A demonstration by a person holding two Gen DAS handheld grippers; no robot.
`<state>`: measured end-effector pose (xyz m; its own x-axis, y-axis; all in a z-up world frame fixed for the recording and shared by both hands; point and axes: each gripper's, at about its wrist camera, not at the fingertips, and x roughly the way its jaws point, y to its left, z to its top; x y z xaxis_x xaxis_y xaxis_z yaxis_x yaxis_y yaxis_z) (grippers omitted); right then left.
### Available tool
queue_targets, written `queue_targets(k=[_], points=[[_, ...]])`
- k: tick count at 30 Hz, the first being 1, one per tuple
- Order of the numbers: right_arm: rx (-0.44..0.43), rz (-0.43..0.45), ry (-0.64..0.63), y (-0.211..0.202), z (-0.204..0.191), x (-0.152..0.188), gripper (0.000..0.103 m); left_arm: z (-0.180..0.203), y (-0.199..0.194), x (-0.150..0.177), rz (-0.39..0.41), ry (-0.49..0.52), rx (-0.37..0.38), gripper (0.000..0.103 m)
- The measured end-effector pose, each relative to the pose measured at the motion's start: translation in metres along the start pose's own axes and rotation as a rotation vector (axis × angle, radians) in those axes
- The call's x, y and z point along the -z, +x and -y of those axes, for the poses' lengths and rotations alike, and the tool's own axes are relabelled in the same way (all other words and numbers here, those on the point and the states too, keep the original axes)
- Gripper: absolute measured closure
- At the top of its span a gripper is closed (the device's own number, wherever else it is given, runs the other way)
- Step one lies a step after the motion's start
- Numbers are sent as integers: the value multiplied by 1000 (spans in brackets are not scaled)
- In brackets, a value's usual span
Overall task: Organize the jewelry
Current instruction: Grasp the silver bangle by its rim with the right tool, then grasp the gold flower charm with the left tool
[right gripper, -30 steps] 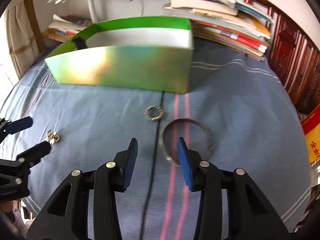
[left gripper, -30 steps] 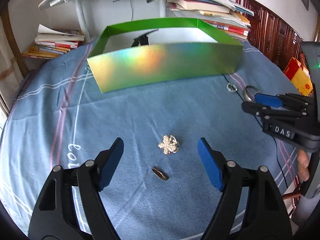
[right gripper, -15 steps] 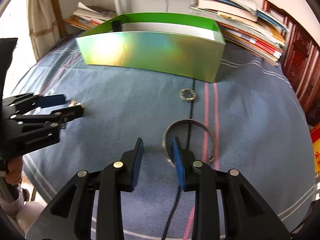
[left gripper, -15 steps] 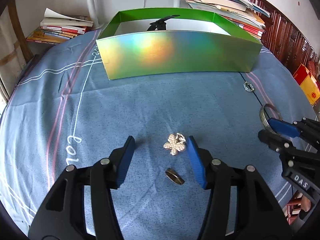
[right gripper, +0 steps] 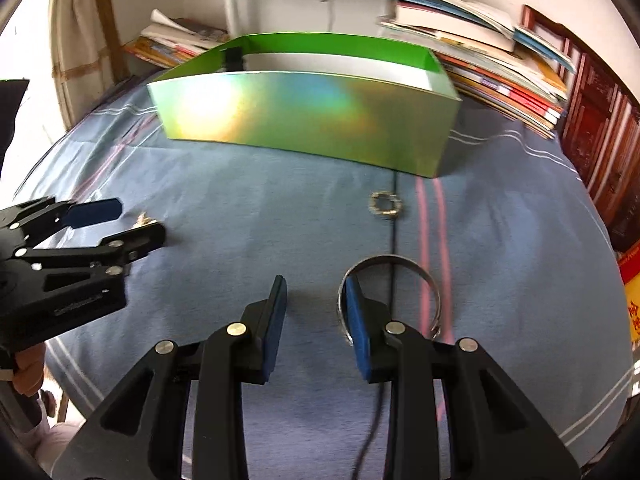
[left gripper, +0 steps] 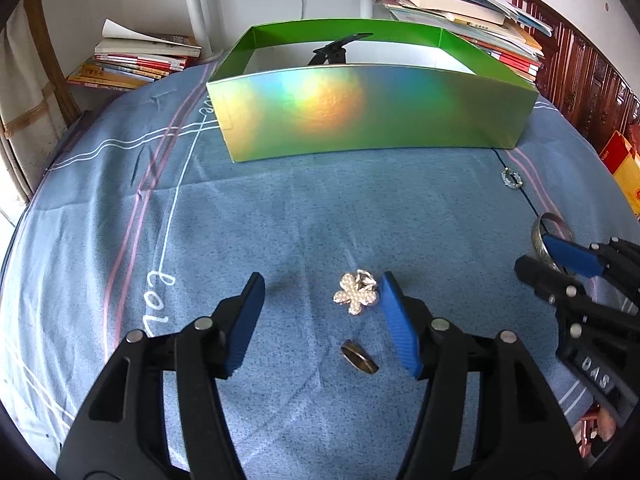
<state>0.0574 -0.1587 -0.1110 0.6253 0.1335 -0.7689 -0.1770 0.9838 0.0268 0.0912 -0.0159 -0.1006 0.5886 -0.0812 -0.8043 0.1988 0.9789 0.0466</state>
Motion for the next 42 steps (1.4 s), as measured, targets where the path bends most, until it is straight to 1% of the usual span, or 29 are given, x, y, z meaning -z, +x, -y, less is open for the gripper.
queue_targets(k=[4, 8, 16, 23, 26, 29, 31, 33, 34, 35, 36, 37, 38, 42], points=[[-40, -11, -27, -3, -9, 3, 72, -1, -1, 1, 0, -4, -1, 41], [-48, -18, -42, -7, -12, 6, 72, -2, -1, 1, 0, -4, -2, 40], [12, -16, -11, -6, -3, 6, 72, -4, -1, 2, 0, -7, -6, 39], [32, -9, 1, -4, -2, 4, 71, -4, -1, 2, 3, -5, -10, 39], [41, -6, 5, -4, -1, 4, 67, -2, -1, 2, 8, 1, -18, 39], [48, -6, 6, -4, -1, 4, 66, -3, -1, 2, 13, 5, -12, 45], [50, -5, 6, -4, -1, 4, 65, -4, -2, 2, 18, 3, -7, 52], [53, -2, 5, -4, -1, 4, 66, -5, -3, 2, 26, 5, 2, 68], [57, 2, 2, -4, -2, 4, 66, -5, -3, 3, 28, 8, 4, 71], [60, 7, -1, -4, -2, 4, 72, -4, -3, 2, 29, 11, 5, 80], [59, 14, -4, -4, -3, 4, 79, -3, -4, 2, 29, 15, 0, 79], [49, 15, -2, -4, -3, 4, 93, -3, -4, 2, 30, 18, -4, 79], [39, 14, 1, -3, -3, 3, 98, -3, -4, 3, 31, 19, -5, 79], [31, 14, 6, -5, -1, 1, 99, -4, -8, 1, 42, 15, -12, 79]])
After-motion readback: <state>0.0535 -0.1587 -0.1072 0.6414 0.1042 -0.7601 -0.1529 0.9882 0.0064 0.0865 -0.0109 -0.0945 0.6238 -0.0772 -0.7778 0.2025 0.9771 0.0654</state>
